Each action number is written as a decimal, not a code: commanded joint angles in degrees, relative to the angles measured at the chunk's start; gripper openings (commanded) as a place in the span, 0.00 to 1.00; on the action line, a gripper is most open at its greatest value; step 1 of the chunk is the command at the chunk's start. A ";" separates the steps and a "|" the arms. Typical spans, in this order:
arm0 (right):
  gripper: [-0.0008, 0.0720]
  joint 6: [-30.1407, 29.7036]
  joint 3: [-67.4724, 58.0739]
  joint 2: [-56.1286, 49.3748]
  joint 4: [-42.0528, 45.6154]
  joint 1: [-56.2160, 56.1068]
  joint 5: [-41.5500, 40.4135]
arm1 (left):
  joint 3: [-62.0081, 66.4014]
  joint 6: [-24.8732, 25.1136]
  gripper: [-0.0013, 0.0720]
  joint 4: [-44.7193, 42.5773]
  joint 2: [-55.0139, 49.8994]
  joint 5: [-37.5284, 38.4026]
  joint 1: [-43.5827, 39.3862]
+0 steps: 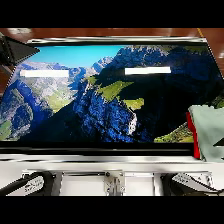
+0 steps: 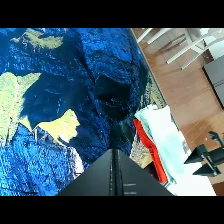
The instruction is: Fold the shirts.
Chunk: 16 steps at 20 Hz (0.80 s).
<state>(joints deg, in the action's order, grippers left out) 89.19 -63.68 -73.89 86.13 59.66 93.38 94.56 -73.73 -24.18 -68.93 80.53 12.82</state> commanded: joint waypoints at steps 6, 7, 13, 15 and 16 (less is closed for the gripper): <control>0.80 -7.21 -23.45 9.64 -20.48 -6.93 -26.56 | -0.02 -12.46 0.06 -41.11 -1.20 -1.68 -11.69; 0.80 -9.09 -23.56 11.23 -25.22 -11.87 -30.97 | -0.02 -16.13 0.06 -51.06 -2.14 -1.36 -16.57; 0.97 -3.87 -23.32 2.29 -4.81 -43.71 -3.78 | 0.00 -20.00 0.99 -59.41 -15.17 2.58 -34.47; 0.97 -3.45 -23.32 -1.84 -4.00 -47.01 1.81 | -0.02 -20.70 0.99 -59.39 -17.79 0.66 -35.47; 0.97 -2.93 -23.34 -3.17 -3.41 -48.17 2.78 | -0.02 -20.65 0.99 -59.39 -18.10 -0.46 -35.60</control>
<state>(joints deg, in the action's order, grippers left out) 84.88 -86.72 -72.60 79.09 18.37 87.07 94.54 -92.79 -80.58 -83.42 81.43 -19.64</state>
